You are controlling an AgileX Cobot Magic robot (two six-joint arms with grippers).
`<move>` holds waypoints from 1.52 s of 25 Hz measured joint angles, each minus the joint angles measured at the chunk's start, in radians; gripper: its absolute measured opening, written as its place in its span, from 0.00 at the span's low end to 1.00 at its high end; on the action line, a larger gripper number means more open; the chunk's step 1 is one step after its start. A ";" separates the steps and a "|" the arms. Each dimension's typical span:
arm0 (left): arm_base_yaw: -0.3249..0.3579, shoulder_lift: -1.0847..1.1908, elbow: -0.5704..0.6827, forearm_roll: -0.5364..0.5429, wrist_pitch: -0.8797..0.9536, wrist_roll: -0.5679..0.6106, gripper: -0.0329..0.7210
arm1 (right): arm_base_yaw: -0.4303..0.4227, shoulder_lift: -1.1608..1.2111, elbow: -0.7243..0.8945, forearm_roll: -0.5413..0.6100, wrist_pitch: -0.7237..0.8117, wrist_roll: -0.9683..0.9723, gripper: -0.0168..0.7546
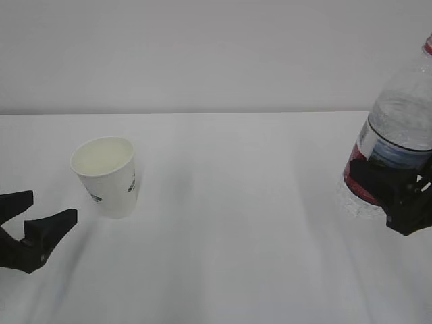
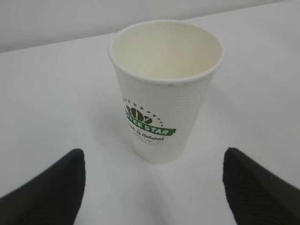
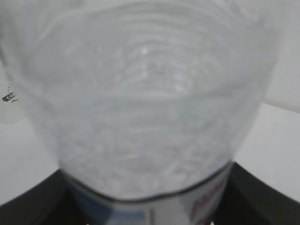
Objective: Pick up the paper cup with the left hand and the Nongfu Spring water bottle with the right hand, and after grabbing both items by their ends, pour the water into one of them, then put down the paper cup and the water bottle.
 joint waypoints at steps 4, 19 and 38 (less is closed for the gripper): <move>0.000 0.031 -0.032 0.024 -0.002 0.000 0.96 | 0.000 0.000 0.000 -0.002 0.000 0.000 0.67; 0.000 0.161 -0.141 0.055 -0.006 0.000 0.96 | 0.000 0.000 0.000 -0.002 0.000 0.000 0.67; 0.000 0.211 -0.212 0.076 -0.008 0.000 0.96 | 0.000 0.000 0.000 -0.003 0.000 0.000 0.67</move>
